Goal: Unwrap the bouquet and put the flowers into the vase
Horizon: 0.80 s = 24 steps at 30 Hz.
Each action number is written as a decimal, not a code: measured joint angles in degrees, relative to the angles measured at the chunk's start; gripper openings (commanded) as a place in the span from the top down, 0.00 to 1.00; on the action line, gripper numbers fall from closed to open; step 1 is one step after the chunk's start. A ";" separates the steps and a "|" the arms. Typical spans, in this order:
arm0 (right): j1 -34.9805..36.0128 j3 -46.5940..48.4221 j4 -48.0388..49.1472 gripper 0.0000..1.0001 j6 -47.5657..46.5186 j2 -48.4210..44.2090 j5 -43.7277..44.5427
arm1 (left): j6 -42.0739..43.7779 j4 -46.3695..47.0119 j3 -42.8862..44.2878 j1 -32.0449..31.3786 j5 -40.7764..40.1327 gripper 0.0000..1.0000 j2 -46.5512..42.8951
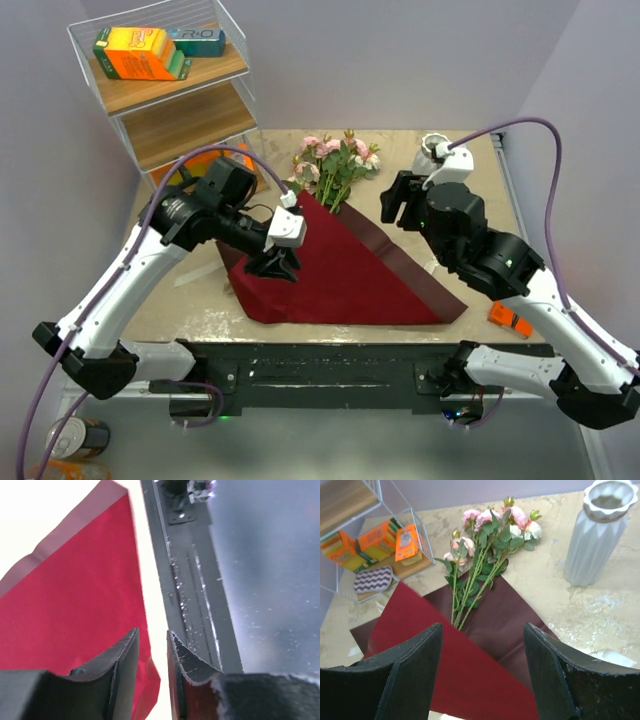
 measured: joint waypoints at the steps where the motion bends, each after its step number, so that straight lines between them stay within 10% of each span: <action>1: 0.00 -0.87 0.39 0.31 0.11 0.35 -0.70 | 0.13 -0.31 -0.20 -0.24 0.68 0.67 -0.72; 14: -1.22 -13.18 13.55 0.20 -8.61 12.59 -19.23 | -4.92 10.49 -11.08 0.26 -7.56 0.40 -4.17; 24: -3.34 -17.38 17.20 0.20 -9.57 3.13 -24.81 | -11.98 24.83 -9.84 15.37 -10.67 0.34 17.84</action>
